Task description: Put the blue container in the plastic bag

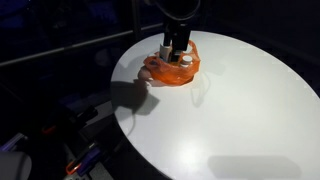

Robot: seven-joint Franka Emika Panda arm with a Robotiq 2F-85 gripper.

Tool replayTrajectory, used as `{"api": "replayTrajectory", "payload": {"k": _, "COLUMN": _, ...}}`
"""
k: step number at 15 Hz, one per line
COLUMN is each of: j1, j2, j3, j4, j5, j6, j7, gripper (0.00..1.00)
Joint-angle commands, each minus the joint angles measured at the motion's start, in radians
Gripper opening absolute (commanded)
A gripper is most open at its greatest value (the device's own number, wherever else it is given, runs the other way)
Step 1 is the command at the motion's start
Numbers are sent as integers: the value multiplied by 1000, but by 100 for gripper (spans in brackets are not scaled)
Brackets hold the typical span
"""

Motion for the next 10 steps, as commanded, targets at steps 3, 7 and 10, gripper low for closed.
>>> {"api": "replayTrajectory", "payload": {"k": 3, "j1": -29, "j2": -93, "j3": 9, "j4": 22, "j5": -33, "j6": -132, "j7": -264, "gripper": 100}}
{"api": "replayTrajectory", "payload": {"k": 7, "j1": -35, "j2": -162, "j3": 9, "j4": 27, "j5": -58, "j6": -203, "j7": -337, "gripper": 100}}
{"api": "replayTrajectory", "payload": {"k": 10, "j1": -37, "j2": -212, "j3": 11, "j4": 29, "j5": -72, "j6": -254, "j7": -346, "gripper": 100}}
